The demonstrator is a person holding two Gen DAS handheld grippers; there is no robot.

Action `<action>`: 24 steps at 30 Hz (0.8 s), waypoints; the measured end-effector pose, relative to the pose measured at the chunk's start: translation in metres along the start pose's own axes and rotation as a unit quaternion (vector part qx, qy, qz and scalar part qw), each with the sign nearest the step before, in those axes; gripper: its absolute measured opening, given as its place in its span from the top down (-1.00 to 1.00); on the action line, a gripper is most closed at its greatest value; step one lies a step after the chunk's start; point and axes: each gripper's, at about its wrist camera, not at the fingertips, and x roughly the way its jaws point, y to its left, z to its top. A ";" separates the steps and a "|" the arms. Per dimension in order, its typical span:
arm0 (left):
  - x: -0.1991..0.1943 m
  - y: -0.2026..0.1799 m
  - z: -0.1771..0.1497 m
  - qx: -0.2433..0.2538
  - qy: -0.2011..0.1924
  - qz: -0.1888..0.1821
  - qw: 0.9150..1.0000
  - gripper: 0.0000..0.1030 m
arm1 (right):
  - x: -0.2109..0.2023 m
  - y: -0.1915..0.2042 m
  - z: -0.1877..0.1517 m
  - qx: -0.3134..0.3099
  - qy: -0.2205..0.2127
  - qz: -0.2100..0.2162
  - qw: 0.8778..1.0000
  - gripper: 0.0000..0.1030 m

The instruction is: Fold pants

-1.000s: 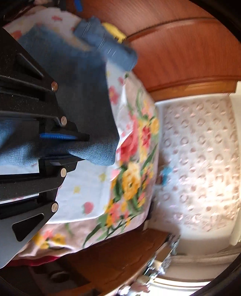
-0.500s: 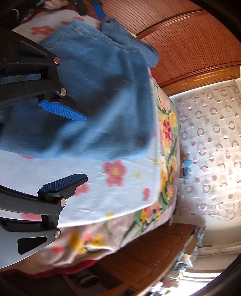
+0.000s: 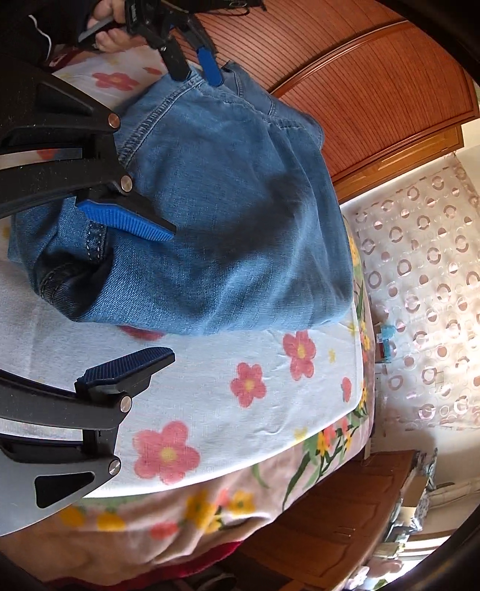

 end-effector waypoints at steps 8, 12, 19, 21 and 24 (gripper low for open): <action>0.010 0.005 -0.009 -0.005 0.016 0.008 1.000 -0.55 | 0.007 0.005 -0.013 0.000 -0.001 0.036 0.999 0.59; 0.005 0.010 -0.010 -0.009 0.015 0.008 1.000 -0.55 | 0.000 0.011 -0.013 -0.019 -0.018 0.040 0.999 0.81; -0.023 0.027 -0.007 -0.025 -0.013 0.015 0.999 -0.55 | -0.033 0.038 0.012 -0.057 -0.076 0.059 0.994 0.84; -0.036 0.037 -0.006 -0.032 -0.024 0.024 0.999 -0.55 | -0.036 0.053 0.022 -0.074 -0.086 0.069 0.991 0.84; -0.052 0.053 -0.009 -0.045 -0.037 0.038 0.998 -0.55 | -0.037 0.080 0.029 -0.104 -0.096 0.088 0.986 0.84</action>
